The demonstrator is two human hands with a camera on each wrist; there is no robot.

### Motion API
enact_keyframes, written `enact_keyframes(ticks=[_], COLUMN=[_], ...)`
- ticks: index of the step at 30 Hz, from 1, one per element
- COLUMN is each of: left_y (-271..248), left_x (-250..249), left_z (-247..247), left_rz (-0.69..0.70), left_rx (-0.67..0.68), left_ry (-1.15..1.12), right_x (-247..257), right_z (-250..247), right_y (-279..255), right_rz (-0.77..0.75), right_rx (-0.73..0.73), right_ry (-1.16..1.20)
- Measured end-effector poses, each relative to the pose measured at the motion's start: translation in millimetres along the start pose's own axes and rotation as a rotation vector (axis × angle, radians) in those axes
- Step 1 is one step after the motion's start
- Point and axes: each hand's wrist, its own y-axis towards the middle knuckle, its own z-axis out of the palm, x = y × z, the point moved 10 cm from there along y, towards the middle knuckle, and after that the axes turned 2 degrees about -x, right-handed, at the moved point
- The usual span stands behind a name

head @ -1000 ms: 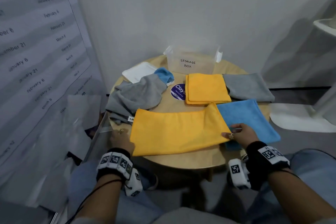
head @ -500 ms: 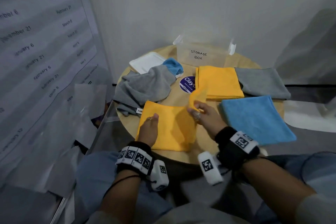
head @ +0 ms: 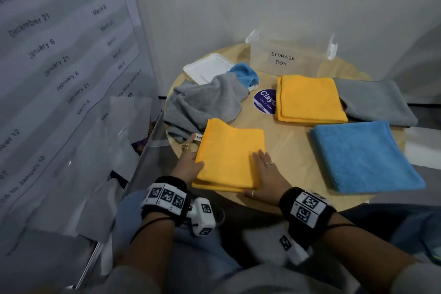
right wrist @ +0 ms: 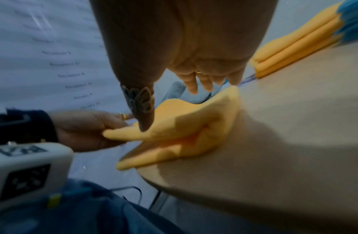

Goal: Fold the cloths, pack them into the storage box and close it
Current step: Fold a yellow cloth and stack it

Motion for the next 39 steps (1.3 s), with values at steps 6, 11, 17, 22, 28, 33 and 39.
enact_keyframes(ticks=[6,11,17,22,28,33,39], left_y=[-6.5,-9.7,-17.3,-14.4,-16.7,-3.9,54.3], left_x=[5.5,6.8,23.4,38.4,12.0,-86.2,-246.9], left_z=[20.0,22.6,4.1,14.4,16.1,16.2,52.9], left_rz=[0.054,0.031,-0.239,-0.287,-0.161,0.108,0.353], left_rx=[0.048,0.031,-0.181,-0.077,-0.035,-0.093,-0.186], left_ry=[0.237,0.317,0.607,0.582,0.631,0.193,0.022], right_x=[-22.8,-22.5,-22.8,-54.0,-52.4,-73.6,-116.9], right_z=[20.8,20.1,9.2,-28.8,-7.0,-79.2,-250.9], right_y=[-1.8,-2.5,-5.6,13.4,30.4,38.2,47.3], right_rz=[0.043,0.006,0.017,0.320,0.406,0.309,0.115], right_rx=[-0.017,-0.059,-0.023,-0.238,0.095,-0.045,-0.398], right_ry=[-0.009,0.047,0.036,0.466,0.717,0.940,1.109])
